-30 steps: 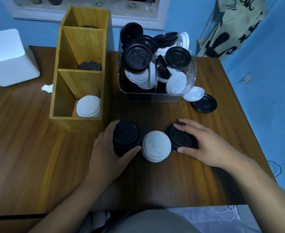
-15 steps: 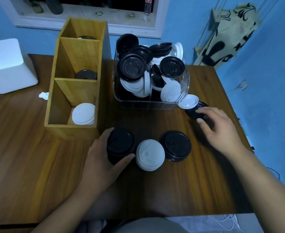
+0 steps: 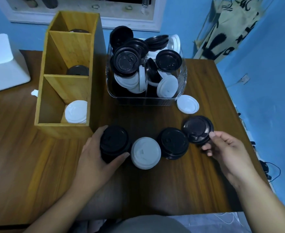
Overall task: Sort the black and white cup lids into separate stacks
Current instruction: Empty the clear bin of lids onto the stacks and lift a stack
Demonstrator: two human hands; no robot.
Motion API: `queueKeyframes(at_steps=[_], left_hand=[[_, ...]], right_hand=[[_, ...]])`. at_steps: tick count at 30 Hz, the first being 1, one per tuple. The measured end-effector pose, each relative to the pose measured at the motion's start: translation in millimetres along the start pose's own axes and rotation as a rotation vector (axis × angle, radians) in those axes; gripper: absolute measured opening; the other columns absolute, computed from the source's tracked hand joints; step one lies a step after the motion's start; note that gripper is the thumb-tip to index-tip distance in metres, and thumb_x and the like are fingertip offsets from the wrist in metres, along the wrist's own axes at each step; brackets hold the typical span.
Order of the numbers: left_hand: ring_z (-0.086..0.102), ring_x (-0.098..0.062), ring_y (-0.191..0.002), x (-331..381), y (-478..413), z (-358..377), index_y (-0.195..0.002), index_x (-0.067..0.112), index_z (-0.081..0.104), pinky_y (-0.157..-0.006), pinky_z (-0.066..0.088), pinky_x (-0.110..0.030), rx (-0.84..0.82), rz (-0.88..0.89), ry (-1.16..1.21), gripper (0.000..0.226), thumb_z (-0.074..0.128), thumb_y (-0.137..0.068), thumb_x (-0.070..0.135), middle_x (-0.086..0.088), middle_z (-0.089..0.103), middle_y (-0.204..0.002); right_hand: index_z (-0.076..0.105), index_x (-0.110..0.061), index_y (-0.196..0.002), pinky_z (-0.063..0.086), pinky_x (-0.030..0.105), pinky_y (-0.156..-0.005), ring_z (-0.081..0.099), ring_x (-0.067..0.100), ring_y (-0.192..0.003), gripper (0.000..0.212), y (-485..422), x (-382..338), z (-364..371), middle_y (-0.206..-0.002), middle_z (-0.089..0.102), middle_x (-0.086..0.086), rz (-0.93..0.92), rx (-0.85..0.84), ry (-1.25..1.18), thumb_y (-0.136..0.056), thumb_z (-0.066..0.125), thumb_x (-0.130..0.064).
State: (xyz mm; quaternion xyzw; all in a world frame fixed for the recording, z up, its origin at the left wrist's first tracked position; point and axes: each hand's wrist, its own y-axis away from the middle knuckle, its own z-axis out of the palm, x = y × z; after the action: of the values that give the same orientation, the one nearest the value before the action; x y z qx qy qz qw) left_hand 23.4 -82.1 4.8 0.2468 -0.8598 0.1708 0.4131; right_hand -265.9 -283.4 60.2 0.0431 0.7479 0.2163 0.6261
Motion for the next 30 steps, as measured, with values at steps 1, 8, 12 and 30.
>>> queueKeyframes(at_steps=[1, 8, 12, 30], left_hand=[[0.045, -0.001, -0.125, 0.0, 0.1, 0.3, -0.148, 0.043, 0.032, -0.102, 0.041, -0.030, 0.001, 0.006, 0.000, 0.093, 0.069, -0.068, 0.075, 0.025, 0.046, -0.128], [0.050, -0.009, -0.125, 5.4, -0.8, -0.7, -0.138, 0.066, 0.025, -0.104, 0.045, -0.037, 0.007, 0.065, 0.000, 0.083, 0.070, -0.068, 0.072, 0.043, 0.043, -0.125], [0.052, -0.012, -0.125, 5.6, 0.2, -0.7, -0.139, 0.062, 0.028, -0.104, 0.049, -0.044, 0.015, 0.063, 0.002, 0.083, 0.071, -0.068, 0.071, 0.024, 0.049, -0.127], [0.049, -0.007, -0.126, 7.8, 0.8, -0.6, -0.140, 0.059, 0.029, -0.104, 0.043, -0.033, 0.012, 0.054, -0.004, 0.083, 0.074, -0.070, 0.066, 0.025, 0.049, -0.127]], right_hand=[[0.073, -0.006, -0.107, 0.053, 0.028, -0.064, 0.064, 0.016, -0.069, 0.023, 2.6, 2.7, -1.5, -0.087, 0.074, 0.012, 0.080, 0.001, -0.061, -0.103, 0.055, -0.021], [0.073, -0.007, -0.104, 0.060, 0.030, -0.059, 0.069, 0.020, -0.064, 0.016, 13.0, 14.9, -20.6, -0.084, 0.078, 0.010, 0.175, 0.041, 0.182, -0.101, 0.060, -0.017], [0.070, -0.030, -0.094, 0.054, 0.033, -0.065, 0.065, 0.014, -0.067, 0.010, 9.8, 9.6, -36.9, -0.074, 0.071, -0.006, -0.016, 0.069, 0.952, -0.094, 0.068, -0.040], [0.063, -0.035, -0.128, 0.050, 0.039, -0.098, 0.056, 0.017, -0.115, 0.070, -12.4, -3.3, 0.3, -0.118, 0.058, -0.011, -0.531, 0.045, 0.843, -0.067, 0.071, -0.070]])
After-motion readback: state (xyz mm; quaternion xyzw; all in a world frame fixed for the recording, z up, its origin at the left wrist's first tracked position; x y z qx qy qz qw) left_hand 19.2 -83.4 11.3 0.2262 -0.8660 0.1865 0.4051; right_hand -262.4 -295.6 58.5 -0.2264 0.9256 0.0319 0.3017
